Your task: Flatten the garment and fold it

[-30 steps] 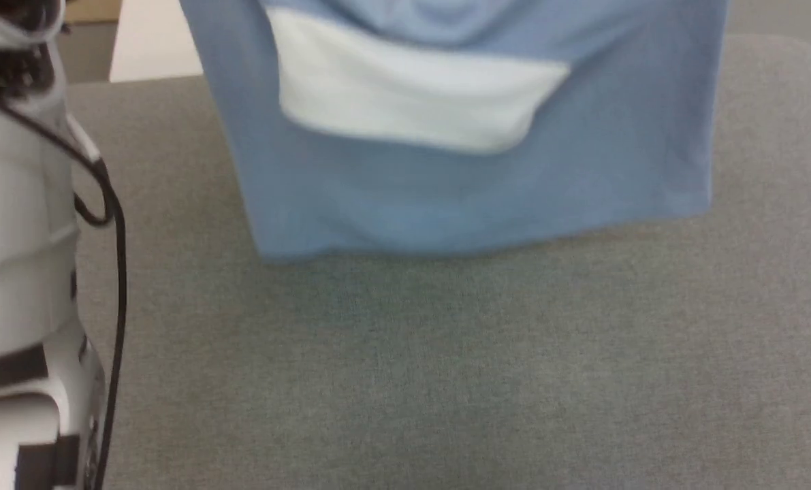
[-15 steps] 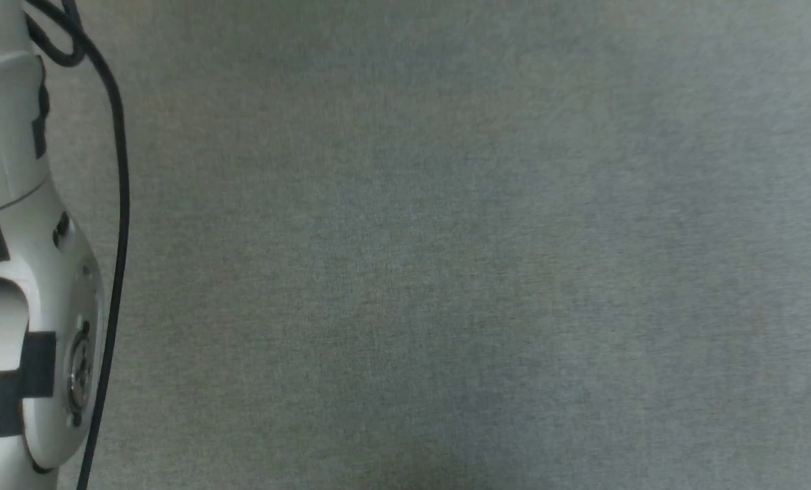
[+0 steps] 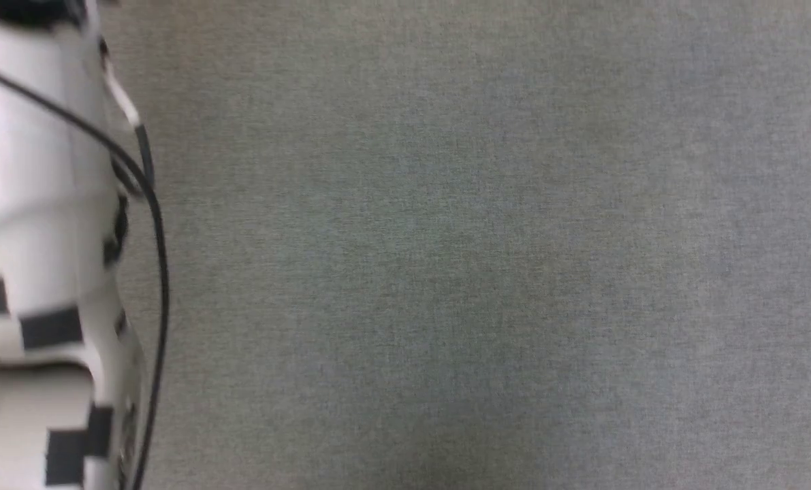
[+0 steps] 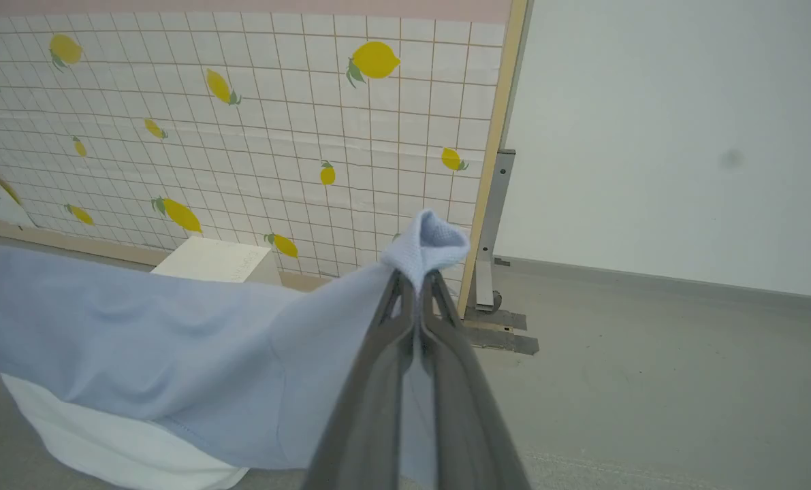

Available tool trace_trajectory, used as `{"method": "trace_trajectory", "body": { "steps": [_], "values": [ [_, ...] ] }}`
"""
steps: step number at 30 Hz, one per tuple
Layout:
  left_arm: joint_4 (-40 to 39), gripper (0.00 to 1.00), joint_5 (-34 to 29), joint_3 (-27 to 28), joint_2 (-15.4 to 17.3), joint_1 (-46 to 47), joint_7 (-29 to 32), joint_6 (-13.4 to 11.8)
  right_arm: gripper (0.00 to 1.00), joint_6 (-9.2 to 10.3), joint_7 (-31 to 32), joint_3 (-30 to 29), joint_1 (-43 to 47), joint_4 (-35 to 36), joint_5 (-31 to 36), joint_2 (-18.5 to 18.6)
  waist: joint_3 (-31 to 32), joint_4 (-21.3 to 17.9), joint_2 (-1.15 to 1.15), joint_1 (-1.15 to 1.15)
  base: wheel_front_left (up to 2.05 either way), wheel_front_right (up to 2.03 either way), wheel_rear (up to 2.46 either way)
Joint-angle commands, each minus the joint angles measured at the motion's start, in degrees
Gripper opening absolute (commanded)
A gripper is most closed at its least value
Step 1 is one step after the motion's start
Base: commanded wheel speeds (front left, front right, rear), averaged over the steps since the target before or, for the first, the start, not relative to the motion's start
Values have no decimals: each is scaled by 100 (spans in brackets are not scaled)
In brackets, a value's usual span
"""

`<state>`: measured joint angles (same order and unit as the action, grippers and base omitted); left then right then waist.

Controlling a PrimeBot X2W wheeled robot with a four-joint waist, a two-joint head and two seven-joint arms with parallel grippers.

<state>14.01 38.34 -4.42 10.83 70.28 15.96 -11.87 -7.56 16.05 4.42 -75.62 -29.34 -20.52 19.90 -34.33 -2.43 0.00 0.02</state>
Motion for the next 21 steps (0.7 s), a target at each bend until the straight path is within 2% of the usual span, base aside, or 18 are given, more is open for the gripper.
{"method": "trace_trajectory", "body": {
  "steps": [1,7,11,17,21],
  "values": [
    [-251,0,101,24,34,-300,133,24,0,8,93,-30,320,228,-167,118,231,58,0,-2,0,0,0],
    [-1503,0,445,109,145,-1708,625,-28,0,8,500,-521,1958,1338,-723,231,695,75,0,-2,0,0,0],
    [-2337,0,584,229,142,-2790,645,-100,0,8,771,-1024,3167,2185,-888,57,997,67,0,-2,0,0,0],
    [-3283,0,426,211,259,-4630,498,-91,0,8,1126,-1675,4876,3347,-953,-628,1427,-19,0,-2,0,0,0],
    [-3666,0,480,138,145,-5821,360,-64,0,8,1257,-2011,5817,3872,-915,-1116,1661,-41,0,-2,0,0,0]
  ]
}}
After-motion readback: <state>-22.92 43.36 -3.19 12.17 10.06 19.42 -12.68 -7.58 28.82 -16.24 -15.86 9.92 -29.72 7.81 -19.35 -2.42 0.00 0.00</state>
